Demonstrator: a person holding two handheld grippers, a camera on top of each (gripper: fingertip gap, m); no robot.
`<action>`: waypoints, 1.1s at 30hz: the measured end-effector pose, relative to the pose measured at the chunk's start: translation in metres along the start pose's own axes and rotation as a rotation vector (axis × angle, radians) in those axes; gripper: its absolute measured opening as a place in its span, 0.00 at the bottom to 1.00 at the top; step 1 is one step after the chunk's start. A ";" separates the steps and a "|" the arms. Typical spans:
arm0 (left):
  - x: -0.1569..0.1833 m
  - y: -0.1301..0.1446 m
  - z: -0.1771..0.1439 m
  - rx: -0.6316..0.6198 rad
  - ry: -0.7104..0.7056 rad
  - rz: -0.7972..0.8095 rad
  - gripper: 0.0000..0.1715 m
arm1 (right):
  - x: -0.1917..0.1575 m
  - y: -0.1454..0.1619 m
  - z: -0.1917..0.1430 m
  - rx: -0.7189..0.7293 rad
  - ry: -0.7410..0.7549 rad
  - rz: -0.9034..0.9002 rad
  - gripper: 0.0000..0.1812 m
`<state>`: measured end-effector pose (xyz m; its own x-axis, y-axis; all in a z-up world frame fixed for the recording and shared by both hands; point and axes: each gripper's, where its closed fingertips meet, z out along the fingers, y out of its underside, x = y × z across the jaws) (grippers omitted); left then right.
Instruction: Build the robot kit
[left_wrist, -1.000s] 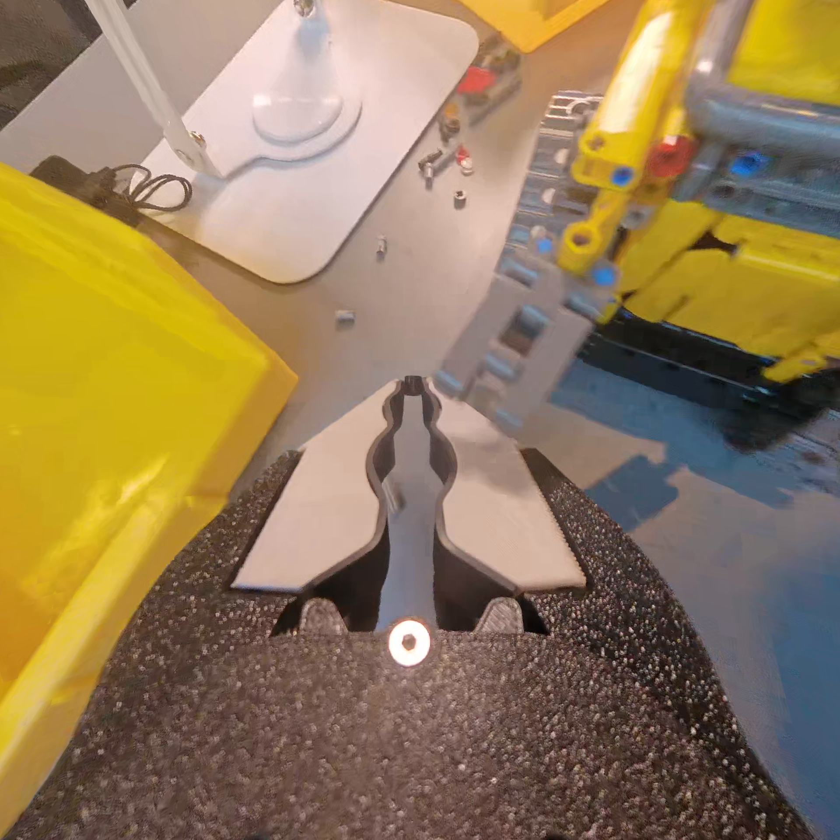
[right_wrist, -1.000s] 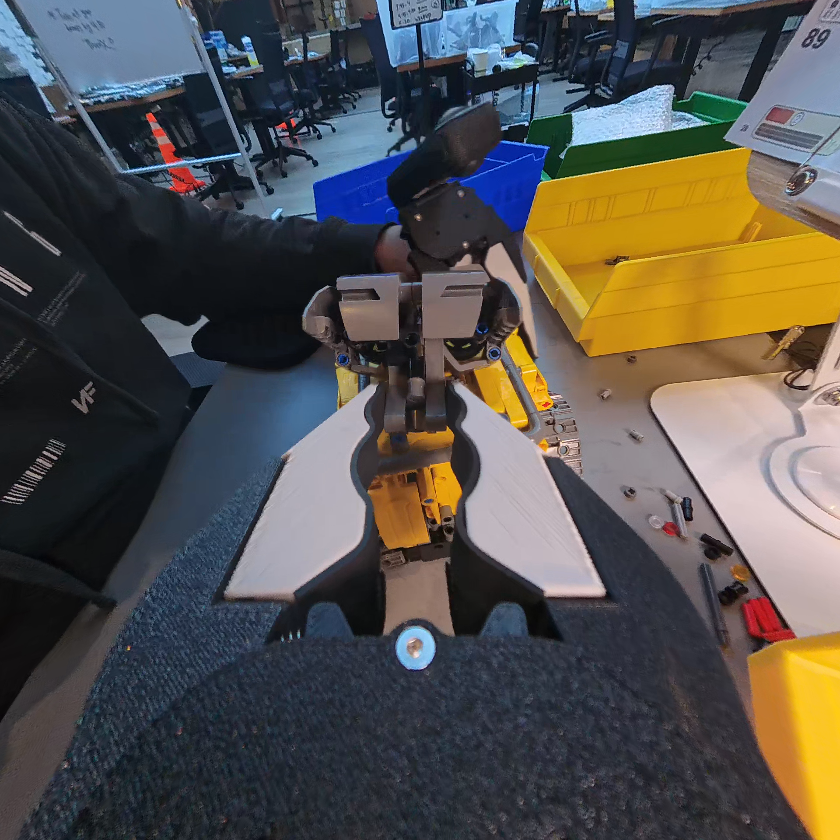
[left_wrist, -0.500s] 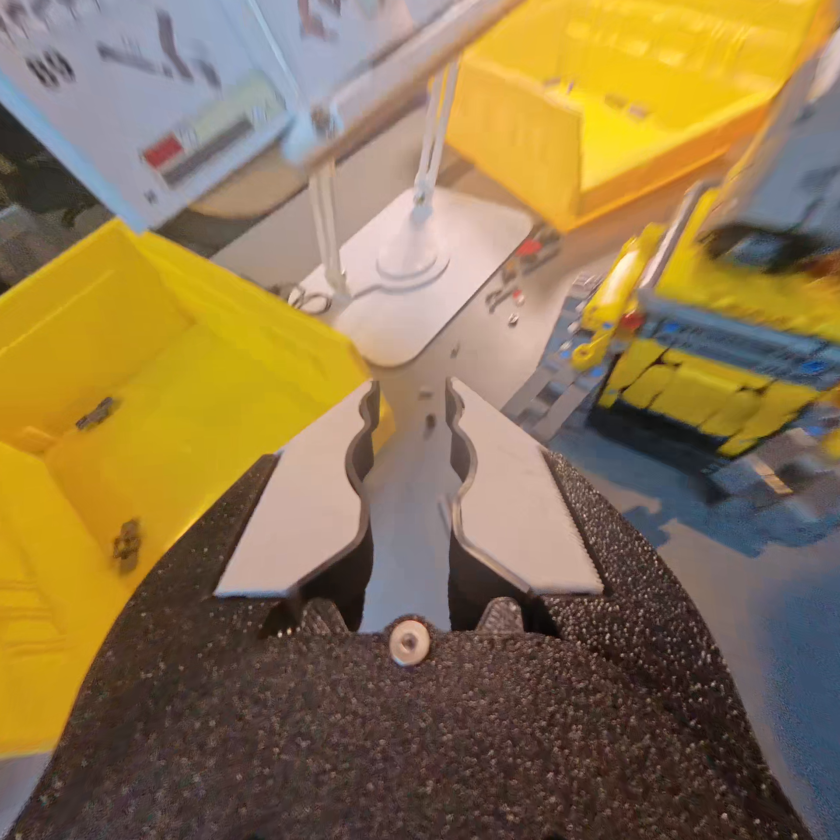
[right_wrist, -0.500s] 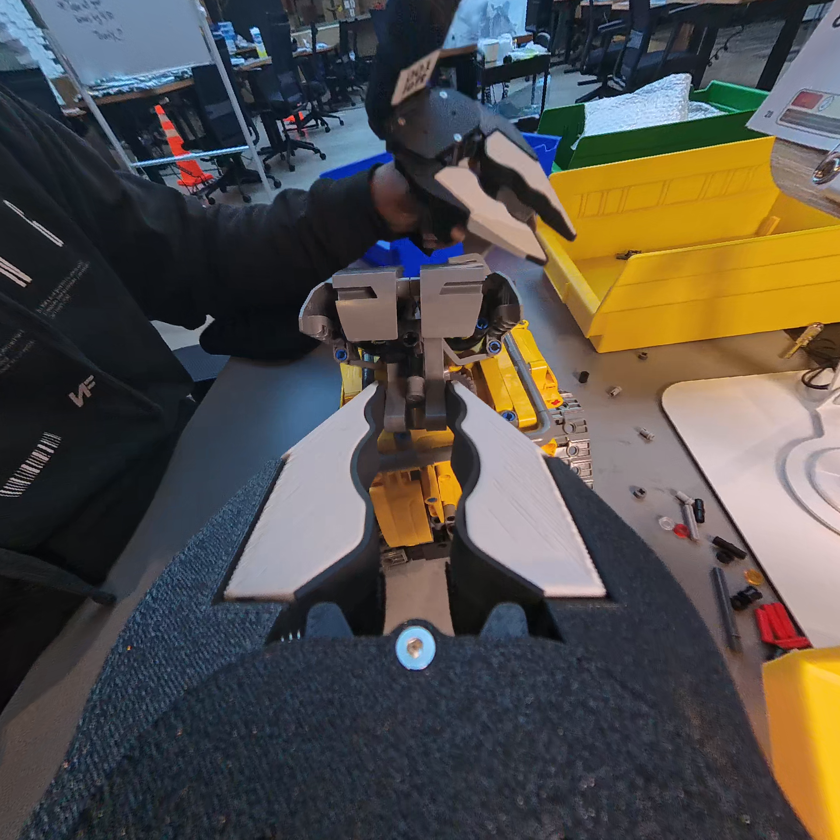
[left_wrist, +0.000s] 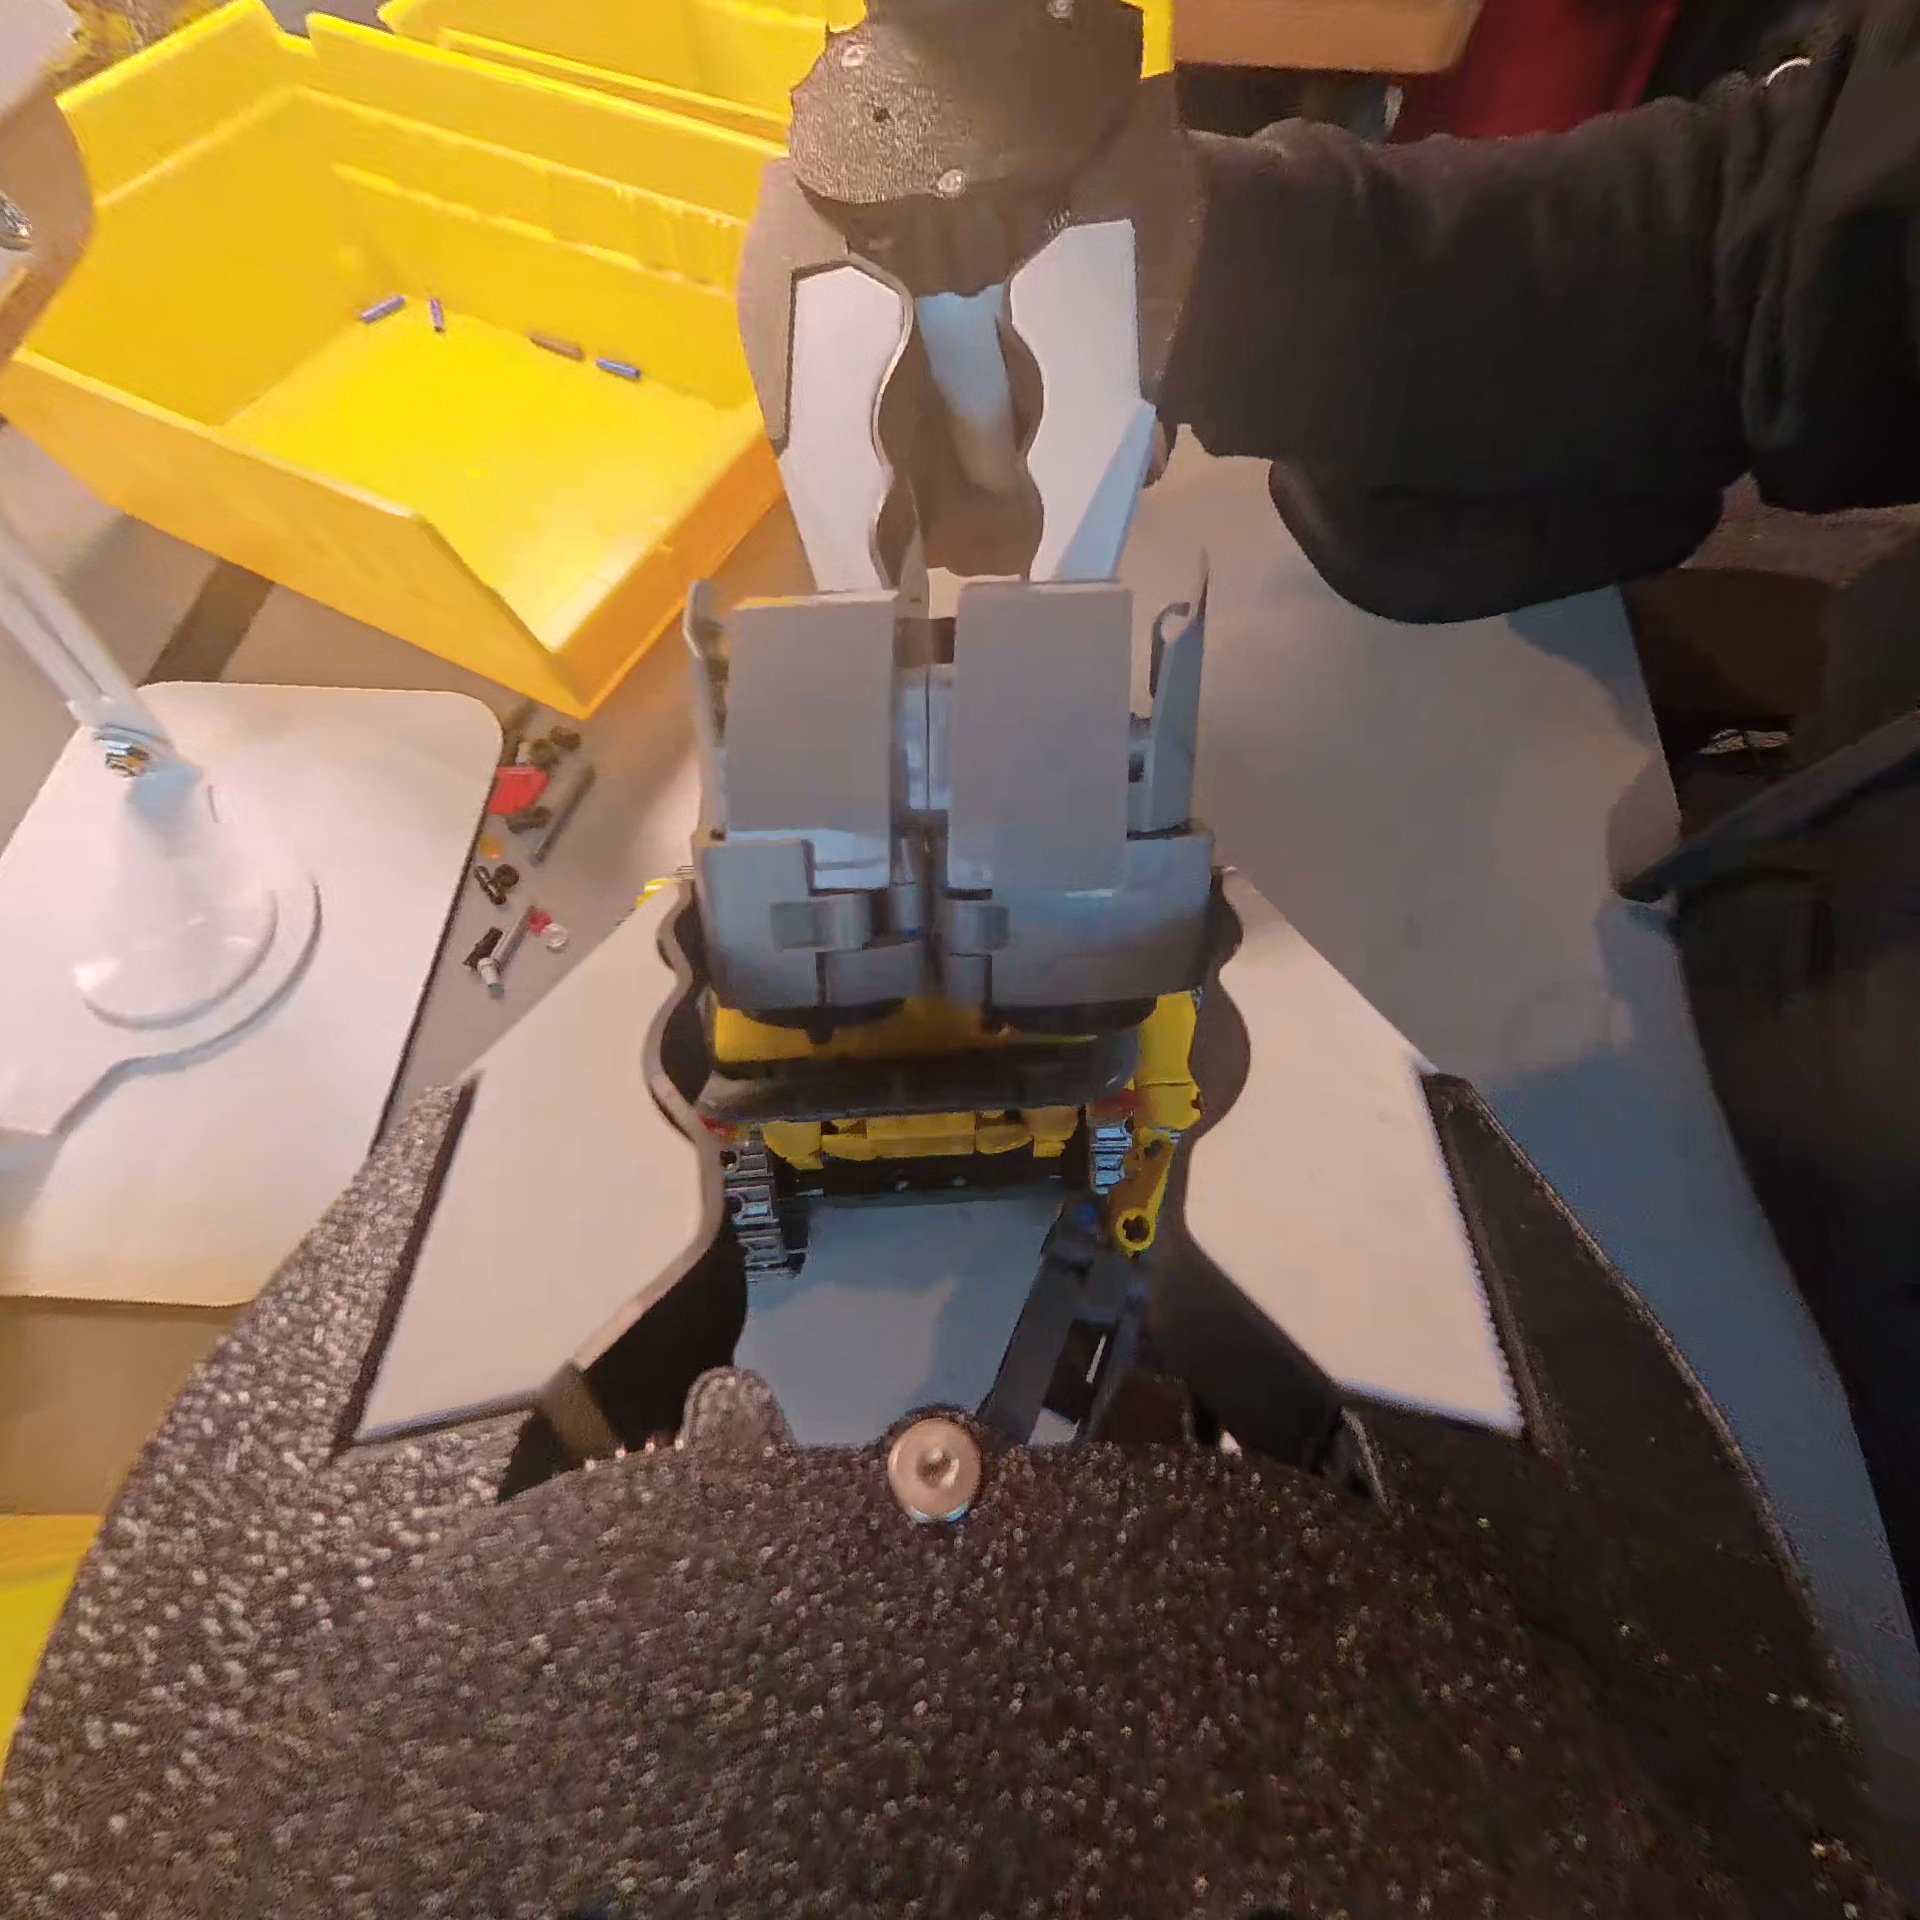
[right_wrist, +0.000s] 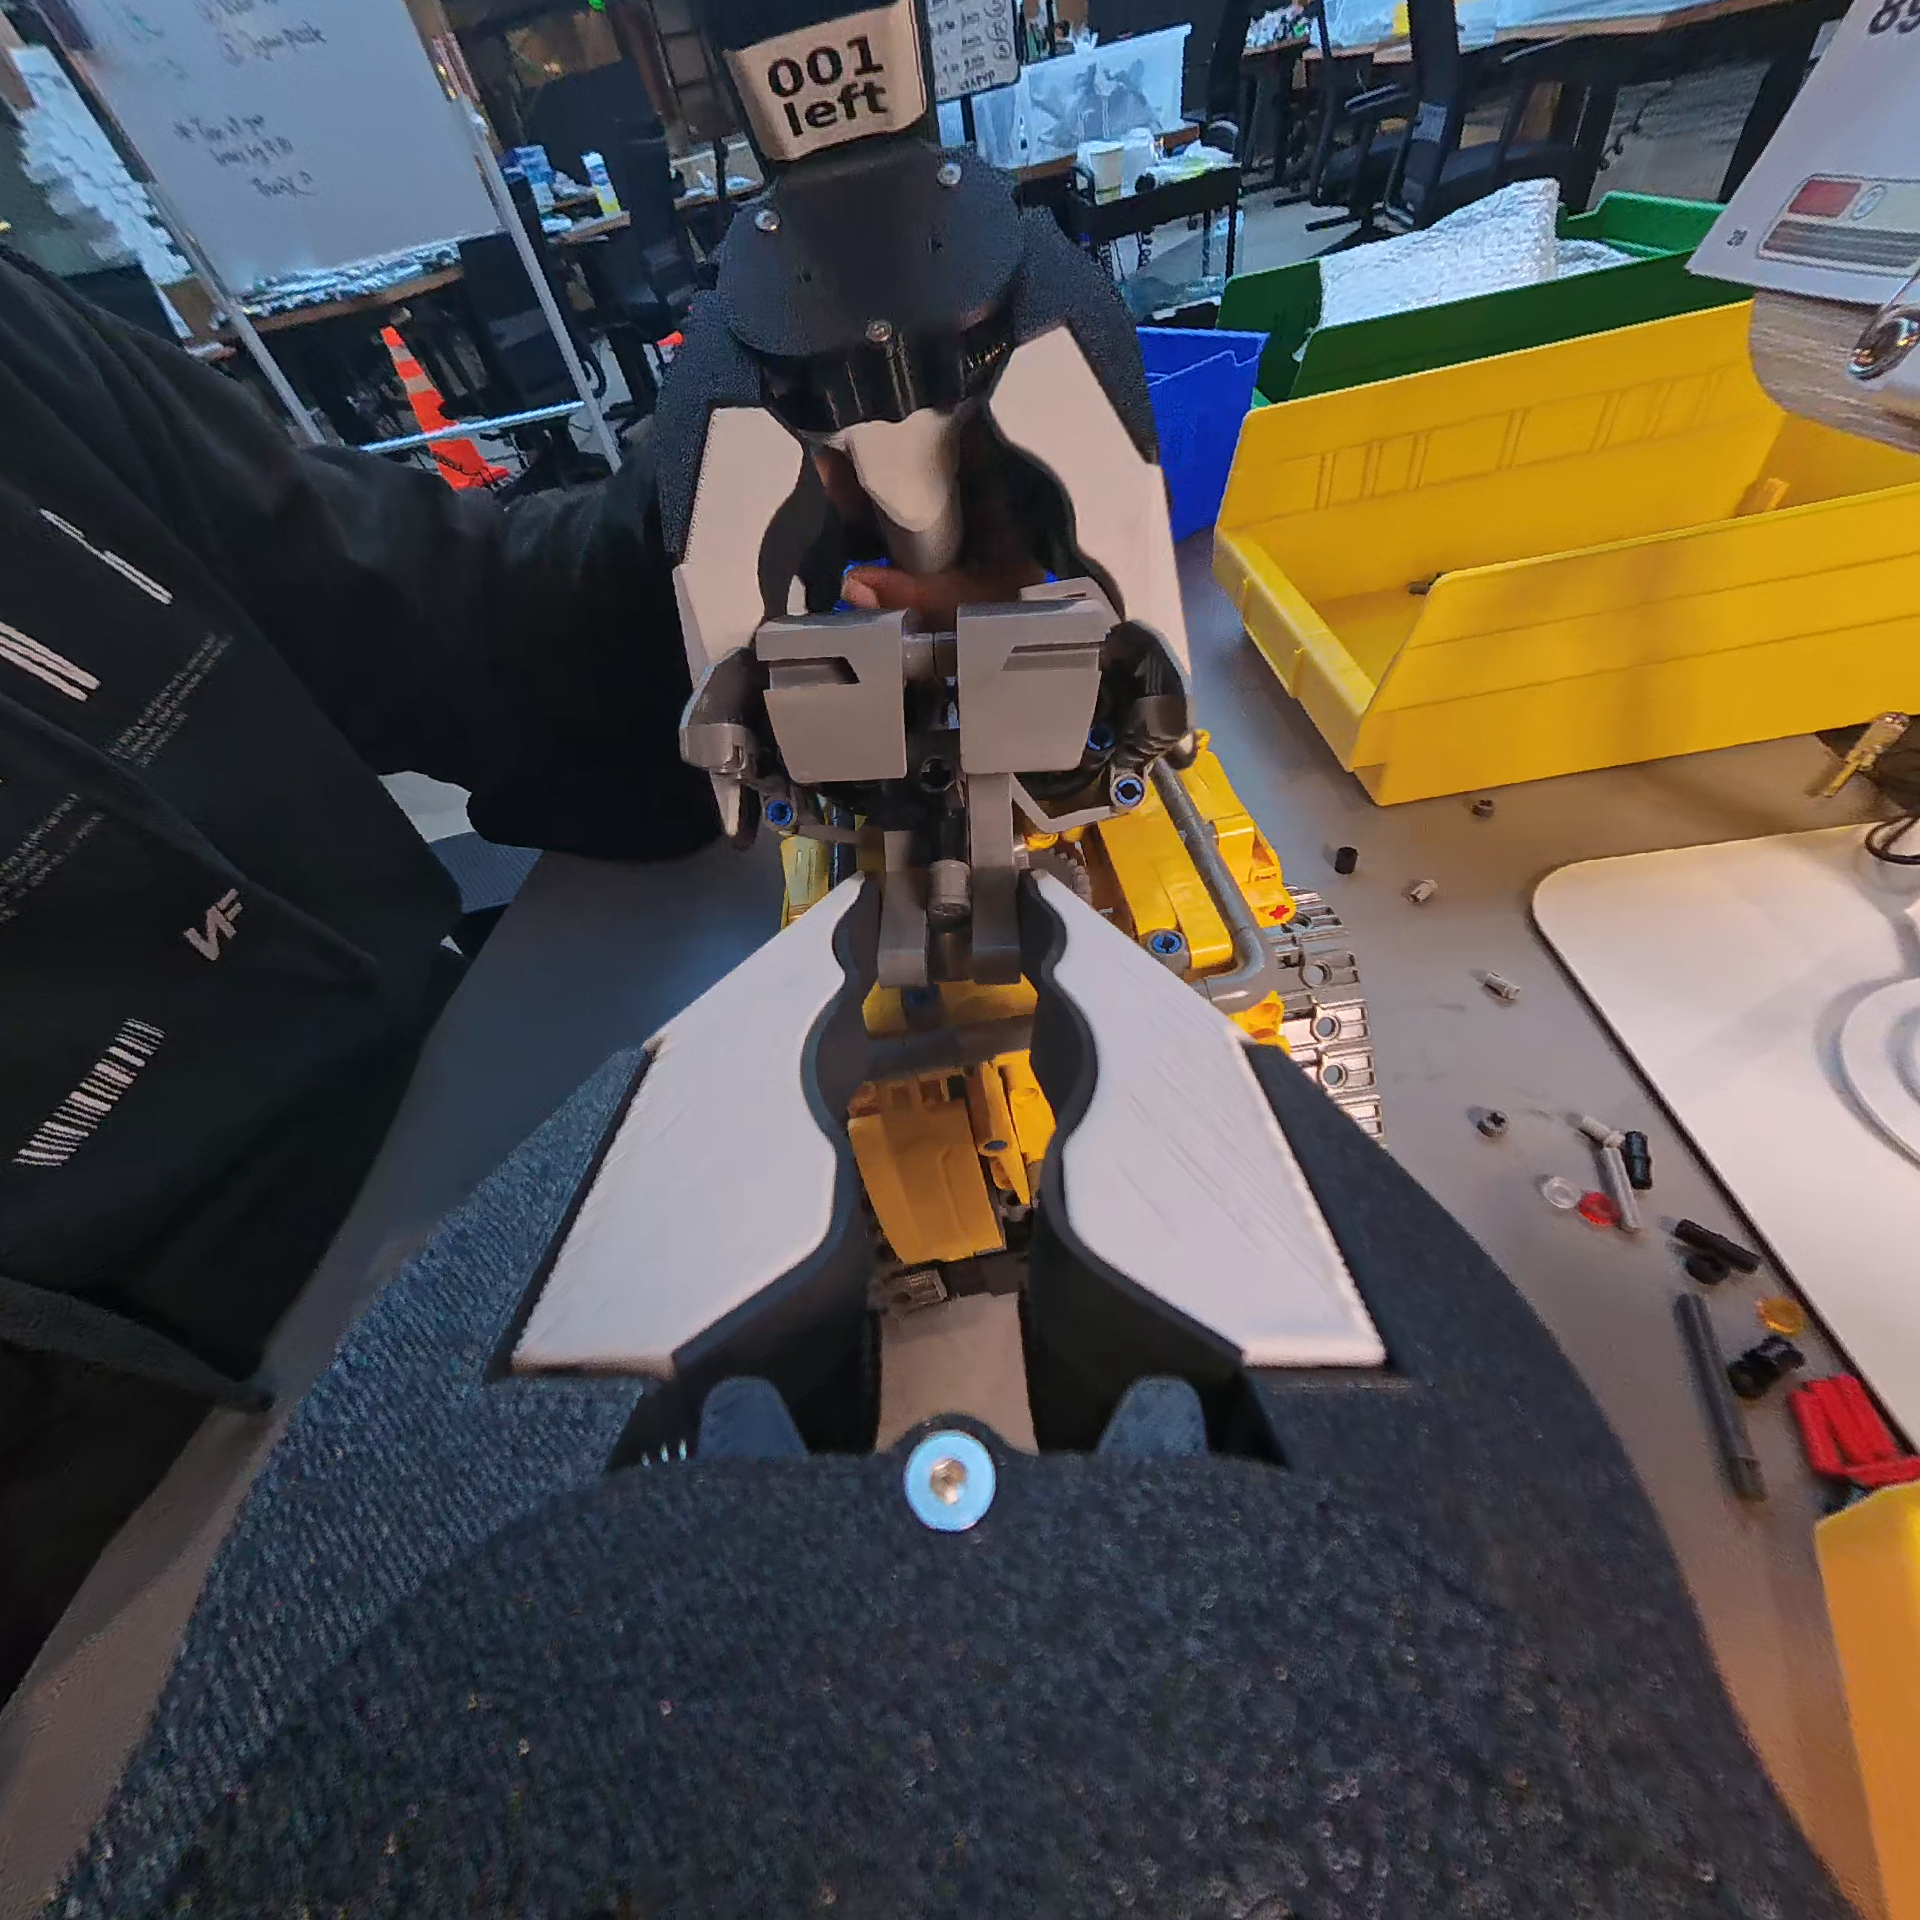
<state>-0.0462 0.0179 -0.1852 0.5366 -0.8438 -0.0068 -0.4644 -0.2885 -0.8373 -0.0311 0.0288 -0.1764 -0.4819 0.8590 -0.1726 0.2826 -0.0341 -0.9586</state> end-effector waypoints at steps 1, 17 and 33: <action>0.000 -0.002 -0.001 0.010 0.003 -0.004 0.54 | 0.000 0.000 0.000 0.000 0.000 -0.001 0.14; -0.024 -0.018 -0.023 0.108 0.088 -0.178 0.53 | 0.020 0.001 0.004 -0.082 0.147 -0.057 0.14; -0.021 -0.013 -0.027 0.042 -0.001 -0.107 0.53 | 0.023 0.003 0.009 -0.195 0.177 -0.166 0.14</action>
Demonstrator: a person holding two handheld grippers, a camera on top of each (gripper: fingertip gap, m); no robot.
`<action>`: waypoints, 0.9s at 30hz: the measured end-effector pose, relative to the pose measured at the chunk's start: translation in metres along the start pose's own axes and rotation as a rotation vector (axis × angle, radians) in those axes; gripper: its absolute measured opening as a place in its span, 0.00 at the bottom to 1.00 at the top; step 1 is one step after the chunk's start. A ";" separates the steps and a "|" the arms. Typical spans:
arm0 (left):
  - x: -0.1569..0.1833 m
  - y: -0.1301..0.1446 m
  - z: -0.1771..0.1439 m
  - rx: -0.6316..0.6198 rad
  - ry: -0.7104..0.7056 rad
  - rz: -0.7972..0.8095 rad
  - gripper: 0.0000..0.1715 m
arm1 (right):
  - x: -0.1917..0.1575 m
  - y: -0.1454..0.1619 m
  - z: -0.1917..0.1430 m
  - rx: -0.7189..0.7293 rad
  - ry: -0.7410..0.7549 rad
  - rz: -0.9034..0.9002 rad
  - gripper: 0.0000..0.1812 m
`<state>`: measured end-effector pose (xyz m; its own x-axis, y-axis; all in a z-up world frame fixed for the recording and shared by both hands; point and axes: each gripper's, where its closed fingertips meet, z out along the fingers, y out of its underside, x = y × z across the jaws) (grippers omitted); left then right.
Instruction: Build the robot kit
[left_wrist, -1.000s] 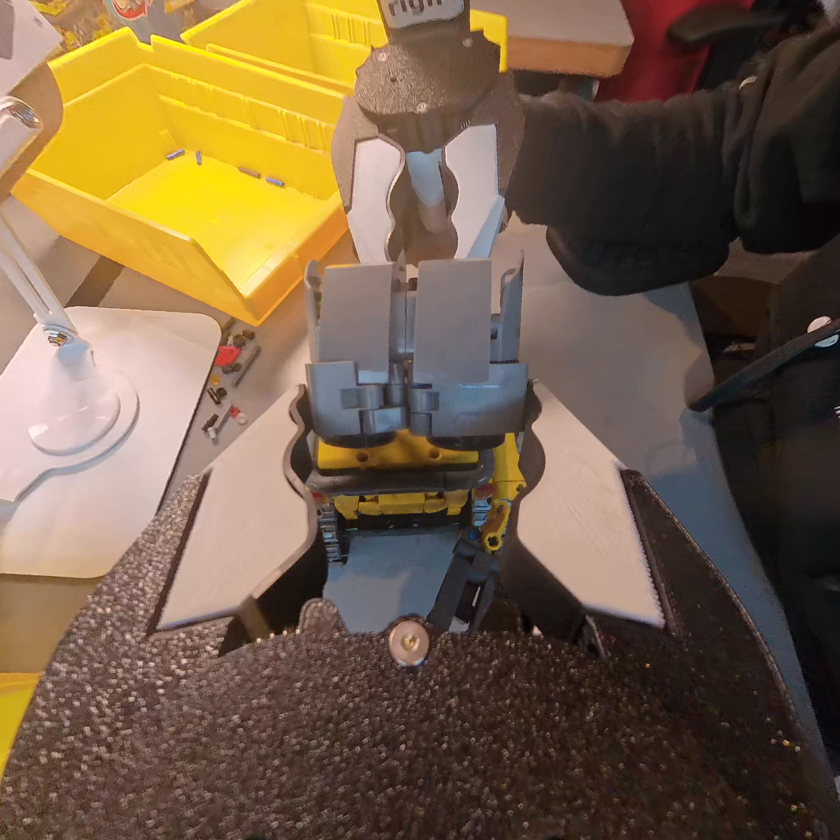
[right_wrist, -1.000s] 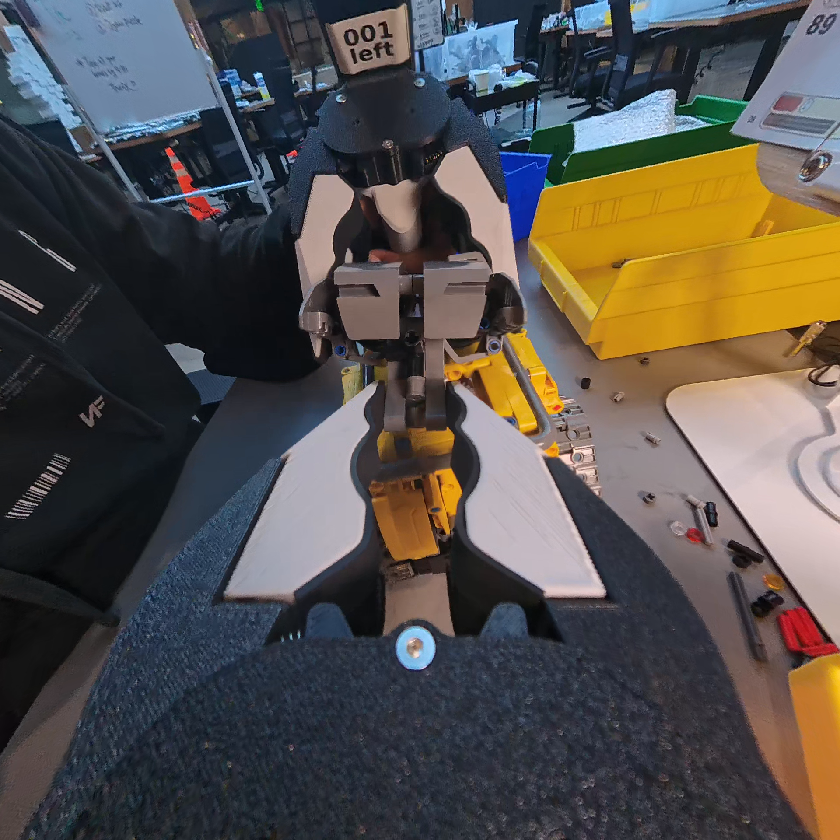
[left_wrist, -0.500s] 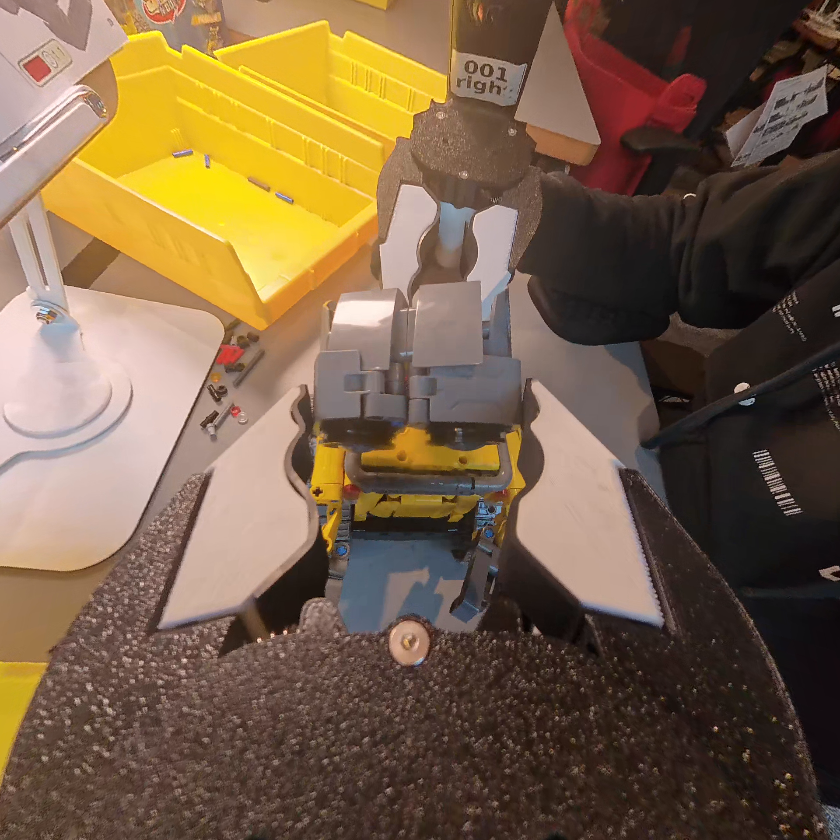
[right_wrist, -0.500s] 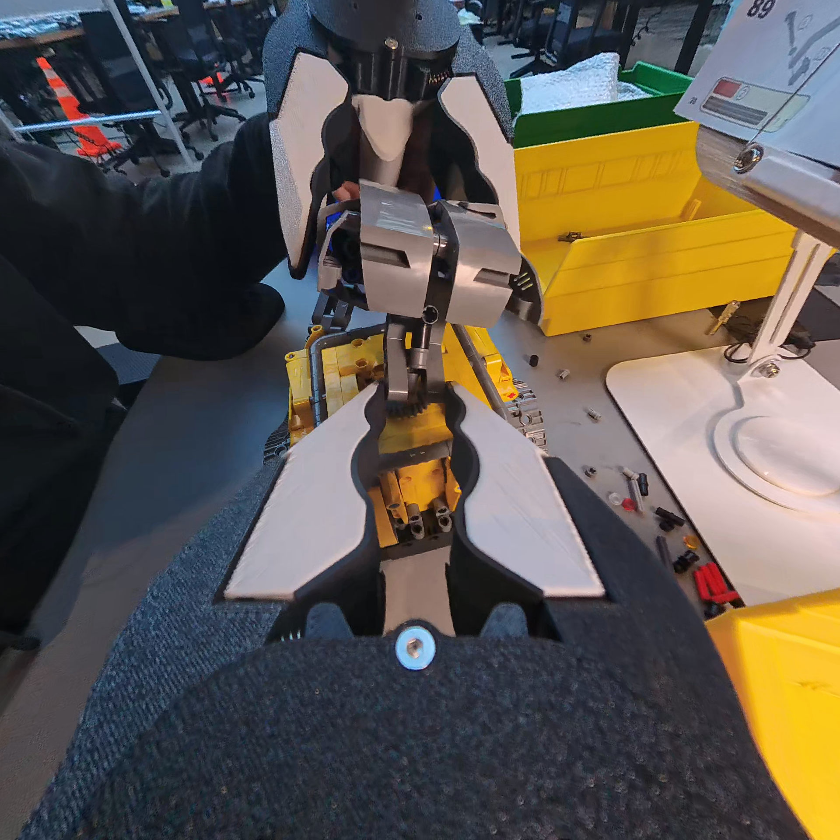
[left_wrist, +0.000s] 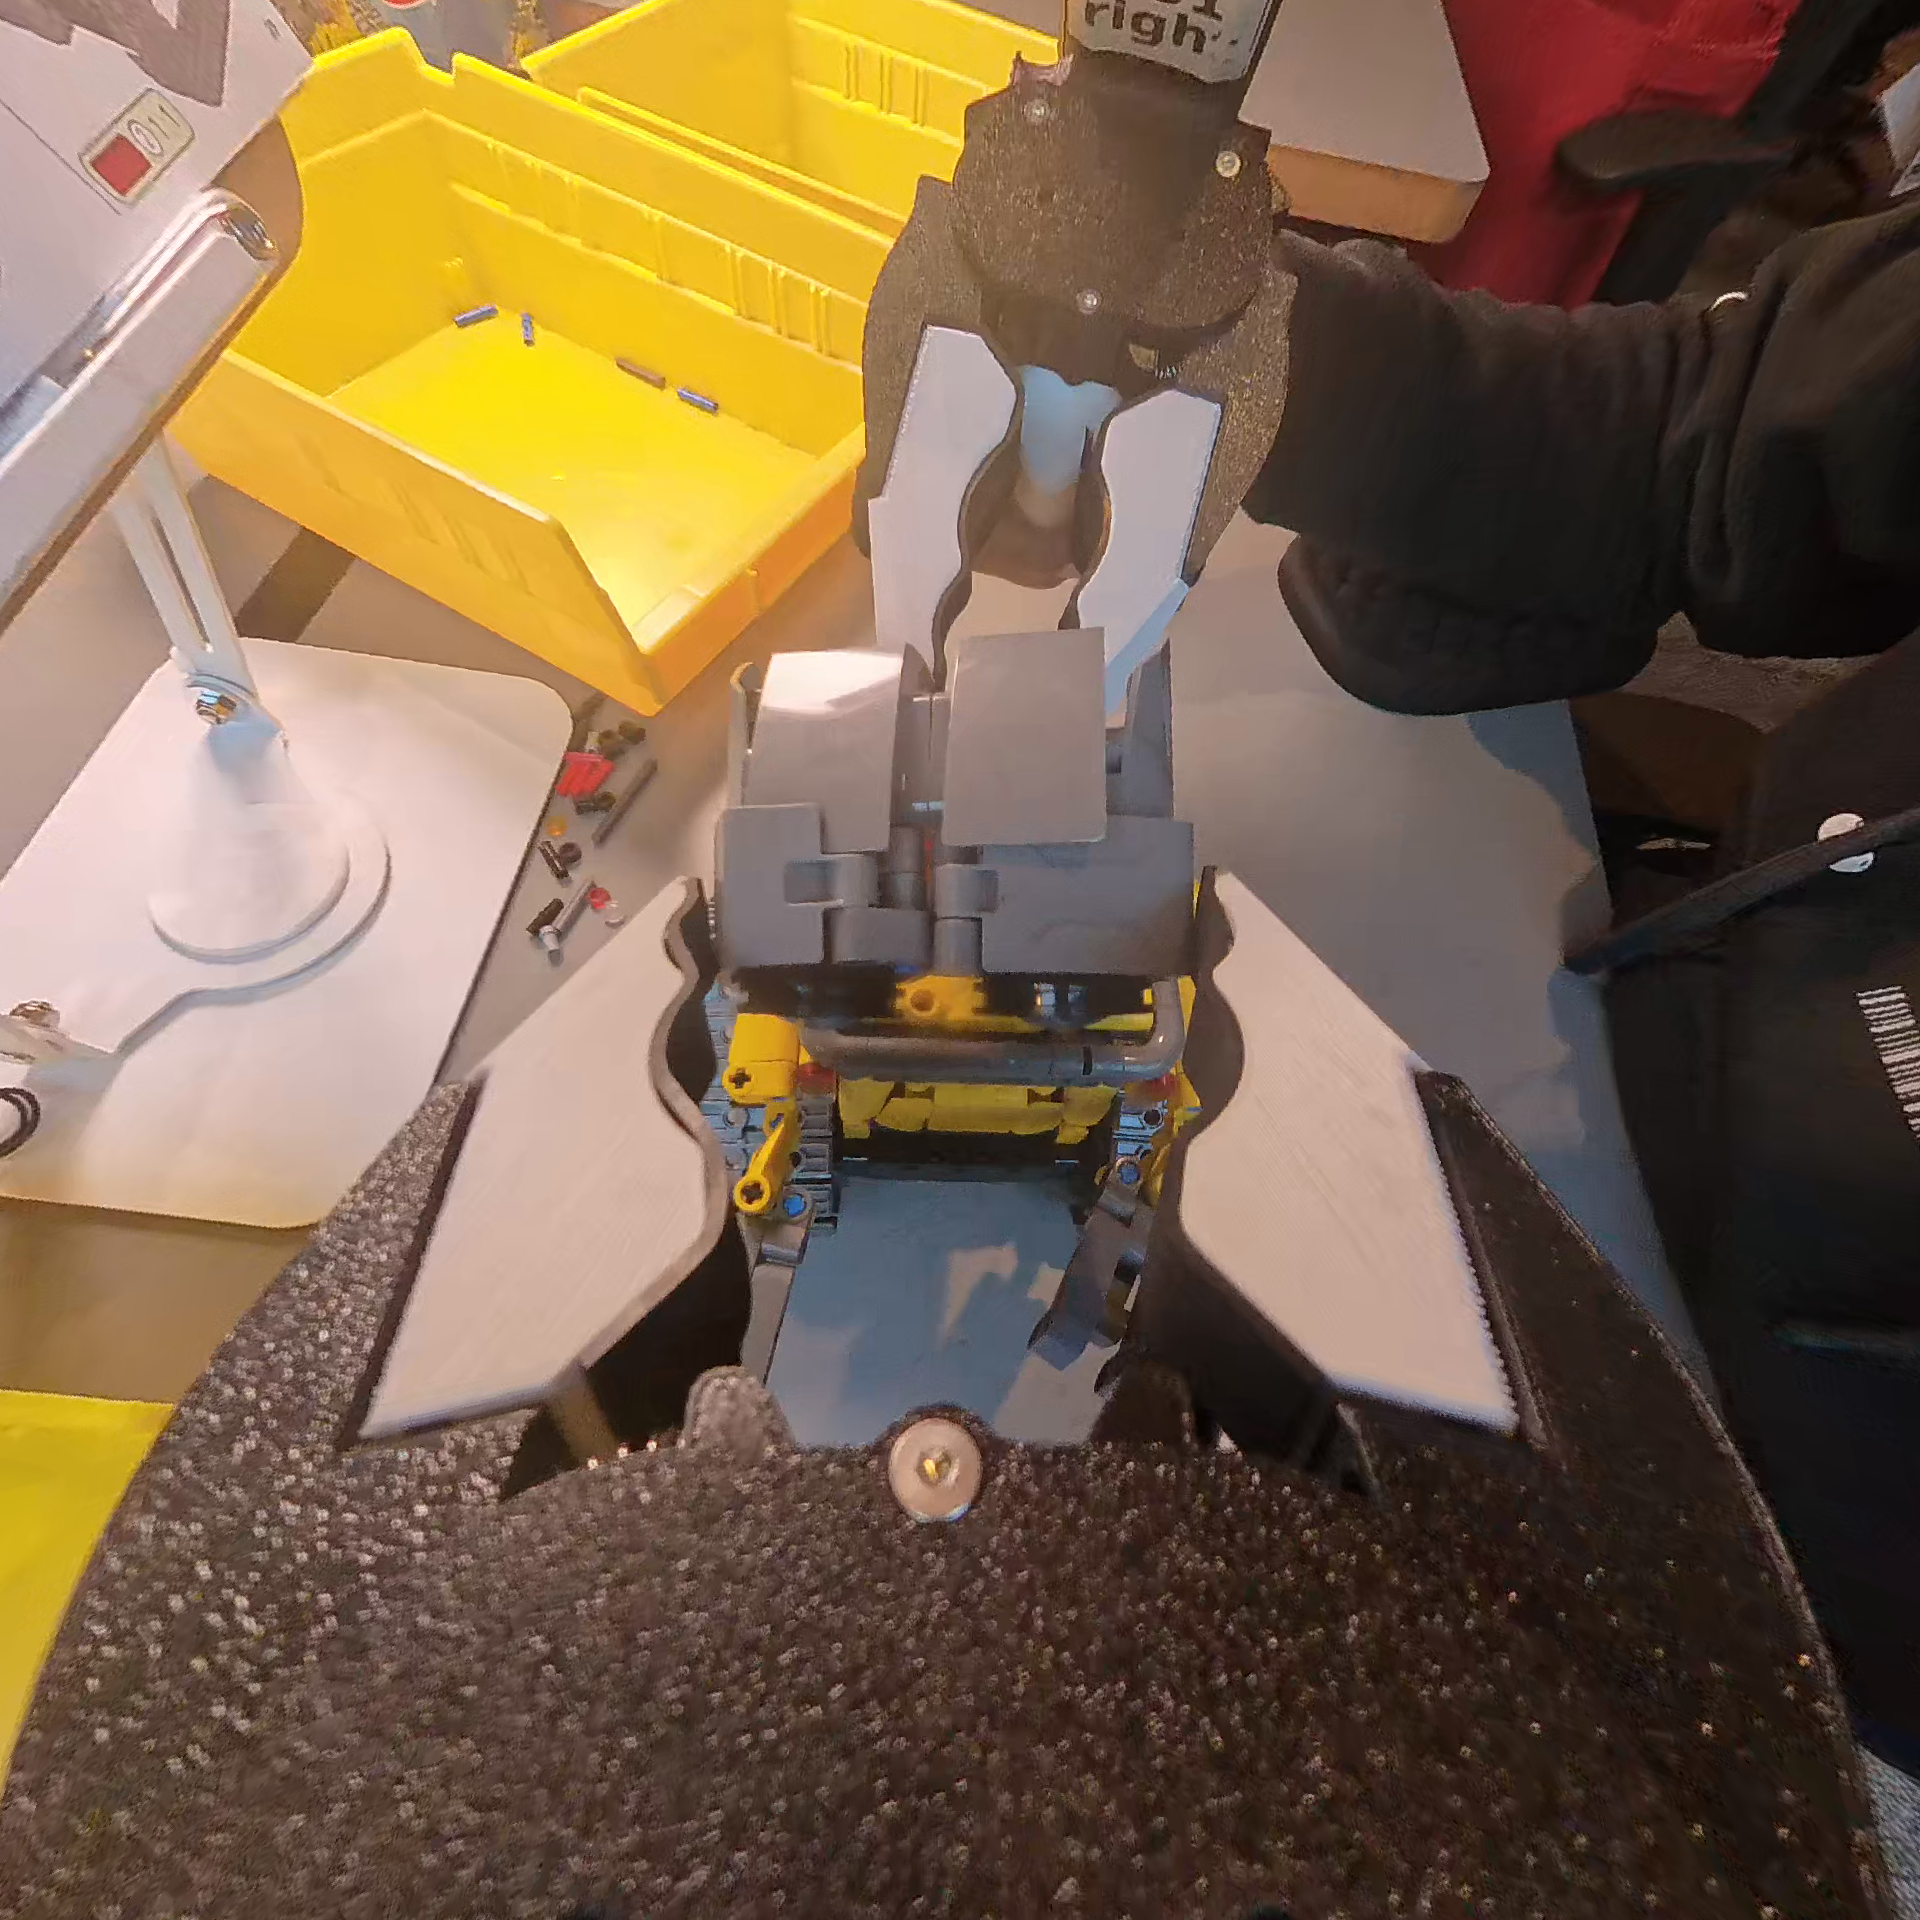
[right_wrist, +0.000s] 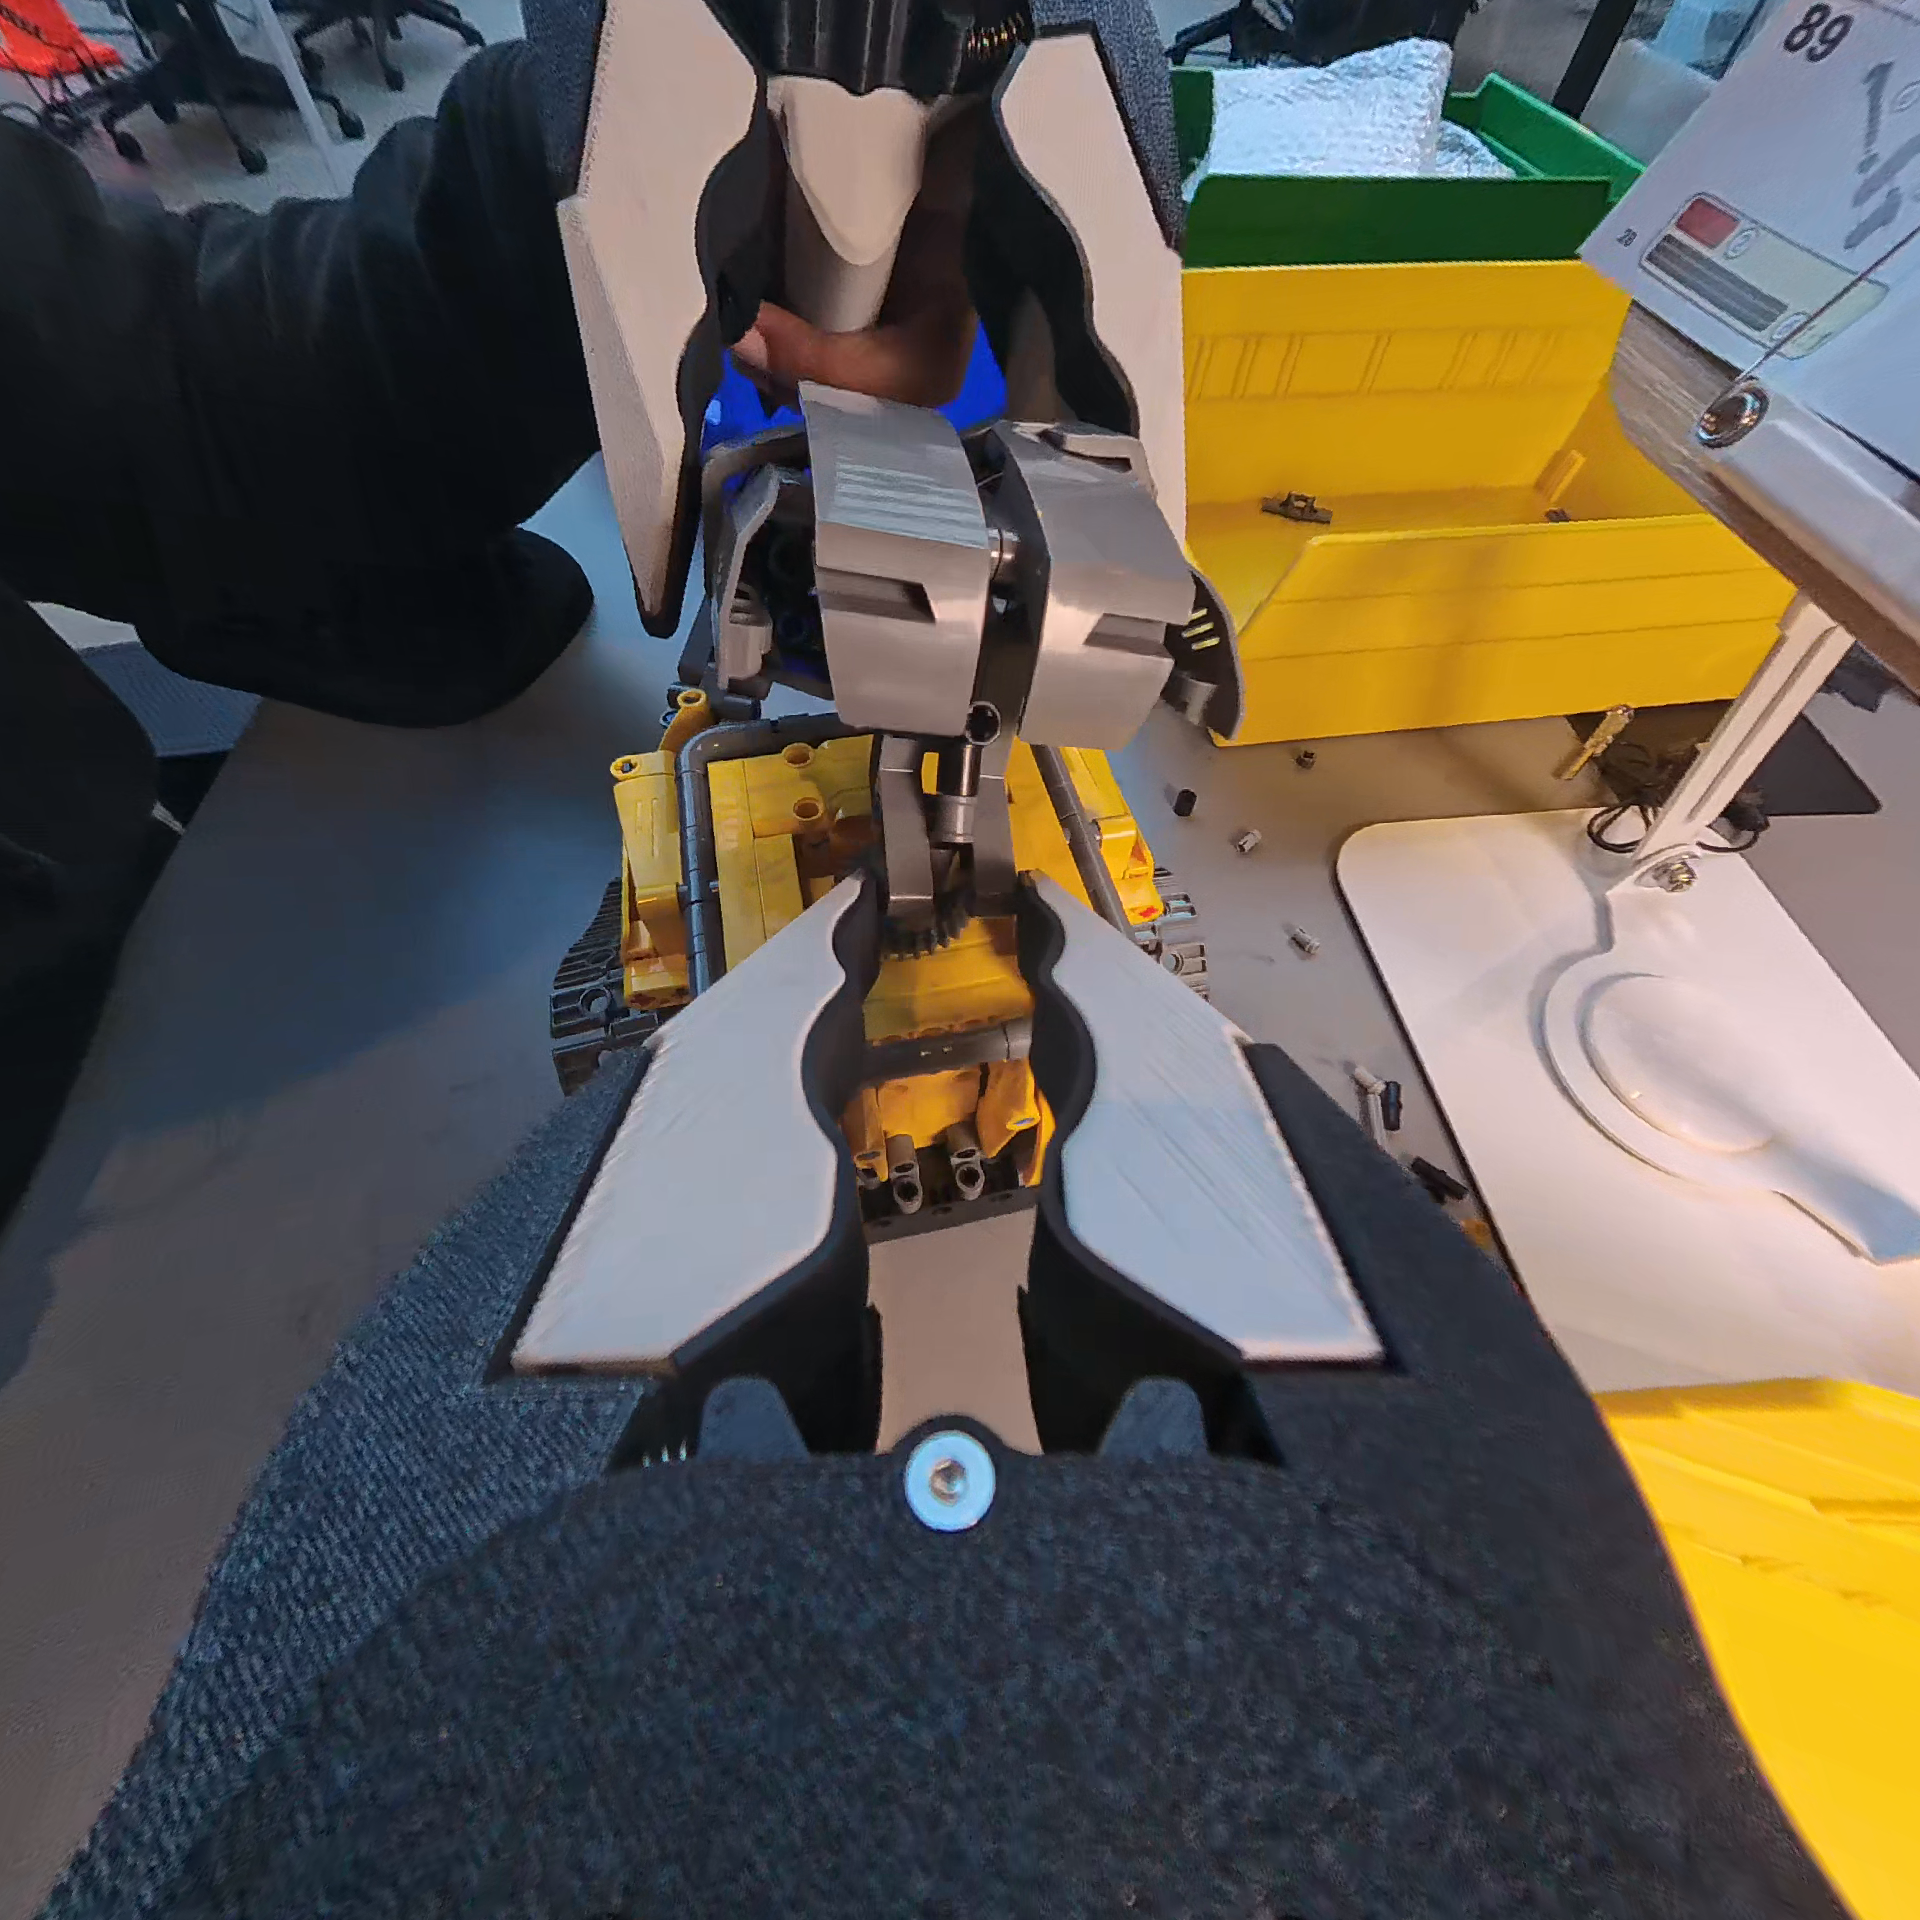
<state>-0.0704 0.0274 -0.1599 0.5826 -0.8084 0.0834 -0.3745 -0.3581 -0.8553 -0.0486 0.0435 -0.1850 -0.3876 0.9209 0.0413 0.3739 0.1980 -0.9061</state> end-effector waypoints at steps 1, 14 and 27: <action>0.000 -0.002 -0.001 0.006 -0.006 0.002 0.53 | 0.000 -0.001 0.000 -0.004 -0.001 -0.007 0.14; 0.002 -0.003 -0.006 0.001 -0.007 0.000 0.53 | -0.004 -0.005 0.002 0.000 -0.074 0.023 0.14; 0.006 -0.004 -0.005 -0.016 -0.026 0.041 0.53 | -0.007 0.000 0.002 -0.119 -0.073 -0.048 0.14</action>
